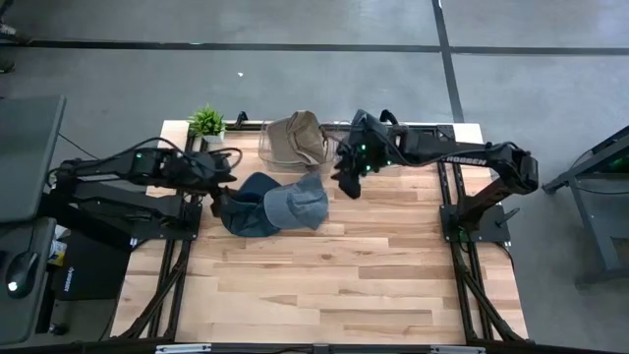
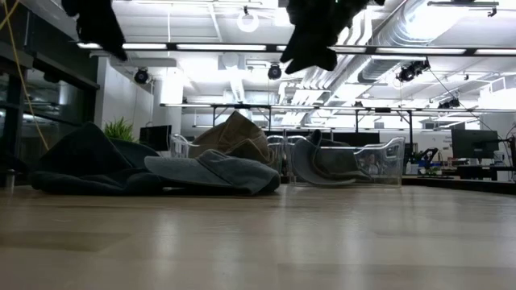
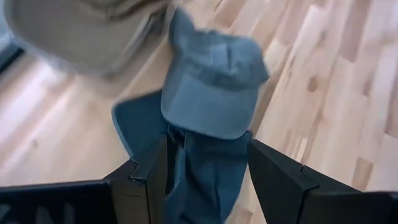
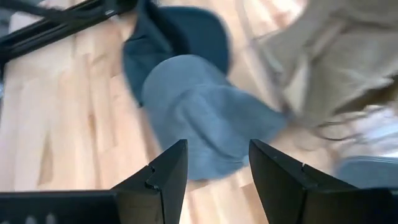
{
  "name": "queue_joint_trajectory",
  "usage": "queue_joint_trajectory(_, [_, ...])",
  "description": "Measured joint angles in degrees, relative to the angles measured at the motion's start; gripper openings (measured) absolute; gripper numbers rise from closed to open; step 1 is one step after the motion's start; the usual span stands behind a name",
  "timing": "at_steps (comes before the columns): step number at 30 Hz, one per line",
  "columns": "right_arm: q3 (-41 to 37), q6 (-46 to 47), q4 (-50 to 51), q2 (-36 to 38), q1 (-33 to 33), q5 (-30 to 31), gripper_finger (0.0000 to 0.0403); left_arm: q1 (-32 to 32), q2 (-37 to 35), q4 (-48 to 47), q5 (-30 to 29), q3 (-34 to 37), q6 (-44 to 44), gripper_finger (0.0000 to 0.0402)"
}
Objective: Pick & Place hat
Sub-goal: Put the black cap into the right transparent bin
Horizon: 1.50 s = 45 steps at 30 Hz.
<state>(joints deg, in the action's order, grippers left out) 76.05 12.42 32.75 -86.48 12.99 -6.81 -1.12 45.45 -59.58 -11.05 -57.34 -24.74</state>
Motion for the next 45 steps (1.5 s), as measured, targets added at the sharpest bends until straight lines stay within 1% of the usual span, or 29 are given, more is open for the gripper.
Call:
queue_joint_trajectory(7, [0.0, -1.7, 1.0, -0.4, -7.1, 1.6, 0.0165, 0.0, 0.7, -0.7, 0.1, 7.3, -9.8, 0.0181])
queue_joint_trajectory(13, [0.0, -3.0, 1.2, -1.3, -11.0, 3.7, 0.0165, 0.0, 0.7, -0.8, 0.6, 15.0, -16.2, 0.0181])
queue_joint_trajectory(16, [0.0, -3.5, 1.3, -1.4, -12.1, 3.9, 0.0165, 0.0, 0.7, -2.5, 1.4, 16.9, -18.6, 0.0181])
queue_joint_trajectory(19, [0.0, -4.4, 1.3, -1.4, -12.9, 3.8, 0.0165, 0.0, 0.6, -5.9, 1.1, 17.1, -20.6, 0.0181])
queue_joint_trajectory(22, [0.0, -5.9, 1.3, -1.4, -13.5, 3.4, 0.0165, 0.0, 0.6, -8.2, 1.7, 17.1, -19.4, 0.0181])
queue_joint_trajectory(24, [0.0, -6.9, 1.2, -1.4, -13.8, 3.3, 0.0165, 0.0, 0.5, -8.7, 3.4, 17.1, -15.5, 0.0181])
queue_joint_trajectory(26, [0.0, -8.2, 1.3, -1.4, -14.0, 3.3, 0.0165, 0.0, 0.5, -8.9, 3.7, 17.1, -11.3, 0.0181])
queue_joint_trajectory(30, [0.0, -9.1, 1.2, -1.4, -14.0, 3.2, 0.0165, 0.0, 0.5, -7.2, 0.4, 17.1, -7.1, 0.0183])
queue_joint_trajectory(32, [0.0, -9.3, 1.2, -1.4, -14.0, 3.2, 0.0165, 0.0, 0.5, -6.1, -1.4, 17.1, -7.3, 0.019])
queue_joint_trajectory(34, [0.0, -8.6, 1.2, -1.4, -14.0, 3.2, 0.0165, 0.0, 0.4, -6.0, -1.8, 17.1, -8.6, 0.0203])
queue_joint_trajectory(39, [0.0, -7.5, 1.2, -1.4, -14.1, 3.2, 0.0165, 0.0, 0.4, -6.0, -1.9, 17.6, -12.6, 0.0252])
queue_joint_trajectory(43, [0.0, -8.1, 1.2, -1.4, -14.1, 3.2, 0.0165, 0.0, 0.4, -1.7, -0.3, 21.1, -14.9, 0.0282])
queue_joint_trajectory(45, [0.0, -8.4, 1.2, -1.4, -14.1, 3.2, 0.0165, 0.0, 0.4, 1.2, -1.5, 23.5, -16.1, 0.0288])
